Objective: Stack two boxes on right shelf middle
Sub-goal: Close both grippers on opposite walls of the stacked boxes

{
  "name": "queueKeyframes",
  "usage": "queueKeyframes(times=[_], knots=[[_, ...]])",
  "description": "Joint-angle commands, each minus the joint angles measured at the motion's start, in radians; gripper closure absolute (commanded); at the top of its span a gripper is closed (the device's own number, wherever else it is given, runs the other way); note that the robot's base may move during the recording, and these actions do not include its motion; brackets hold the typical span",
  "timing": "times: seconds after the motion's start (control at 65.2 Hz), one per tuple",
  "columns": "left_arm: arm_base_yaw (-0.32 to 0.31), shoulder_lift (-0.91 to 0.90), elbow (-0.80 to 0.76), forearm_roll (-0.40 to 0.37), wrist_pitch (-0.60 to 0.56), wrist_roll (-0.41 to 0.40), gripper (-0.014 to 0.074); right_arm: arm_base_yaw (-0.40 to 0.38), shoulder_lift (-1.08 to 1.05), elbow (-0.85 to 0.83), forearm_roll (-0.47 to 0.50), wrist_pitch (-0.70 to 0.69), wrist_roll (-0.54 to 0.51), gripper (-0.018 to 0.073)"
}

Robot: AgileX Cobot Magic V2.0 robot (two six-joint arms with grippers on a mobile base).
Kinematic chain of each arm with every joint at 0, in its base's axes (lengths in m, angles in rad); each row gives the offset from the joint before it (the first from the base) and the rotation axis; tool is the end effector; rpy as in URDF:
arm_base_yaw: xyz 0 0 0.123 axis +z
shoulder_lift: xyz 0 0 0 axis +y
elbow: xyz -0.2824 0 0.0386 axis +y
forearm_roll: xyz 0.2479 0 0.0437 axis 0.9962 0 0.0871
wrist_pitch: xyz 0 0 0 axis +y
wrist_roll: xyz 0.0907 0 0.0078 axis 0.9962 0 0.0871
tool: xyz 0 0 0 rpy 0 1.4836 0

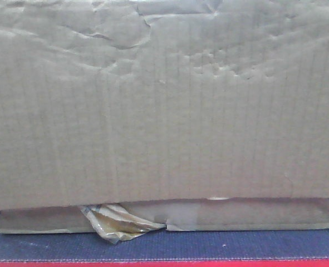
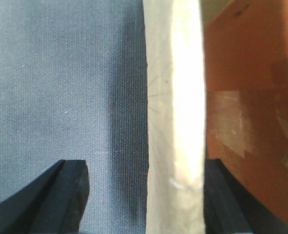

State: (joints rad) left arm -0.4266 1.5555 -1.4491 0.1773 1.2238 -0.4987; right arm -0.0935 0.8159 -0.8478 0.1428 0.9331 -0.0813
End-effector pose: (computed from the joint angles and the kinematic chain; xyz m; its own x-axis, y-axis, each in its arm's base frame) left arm 0.2927 -0.1164 0.3382 -0.9313 -0.0360 -0.3624 -0.0399 0.9992 0.0034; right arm 0.1437 -0.0030 0.3412 -0.7204 0.0716 -0.6898 0.0171 0.9962 0.0856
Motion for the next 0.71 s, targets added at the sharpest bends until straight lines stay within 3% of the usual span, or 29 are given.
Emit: queueKeyframes(times=[0.0, 0.077, 0.322, 0.368, 0.414, 0.476, 0.69], knots=[[0.003, -0.012, -0.007, 0.001, -0.003, 0.001, 0.0237, -0.004, 0.093, -0.038, 0.046, 0.009, 0.002, 0.0722], [0.003, -0.012, -0.007, 0.001, -0.003, 0.001, 0.0237, -0.004, 0.162, -0.067, 0.064, -0.013, 0.012, 0.0722], [0.003, -0.012, -0.007, -0.008, -0.003, 0.001, 0.0237, 0.017, 0.379, -0.326, 0.041, 0.132, 0.111, 0.0717], [0.003, -0.012, -0.007, -0.008, -0.003, 0.001, 0.0237, 0.051, 0.412, -0.381, -0.01, 0.158, 0.155, 0.0705], [0.003, -0.012, -0.007, -0.008, -0.003, 0.001, 0.0237, 0.12, 0.447, -0.456, -0.128, 0.195, 0.23, 0.0703], [0.003, -0.012, -0.007, -0.008, -0.003, 0.001, 0.0237, 0.183, 0.475, -0.521, -0.188, 0.235, 0.274, 0.0703], [0.003, -0.012, -0.007, -0.01, -0.003, 0.001, 0.0237, 0.295, 0.578, -0.722, -0.157, 0.288, 0.284, 0.0692]])
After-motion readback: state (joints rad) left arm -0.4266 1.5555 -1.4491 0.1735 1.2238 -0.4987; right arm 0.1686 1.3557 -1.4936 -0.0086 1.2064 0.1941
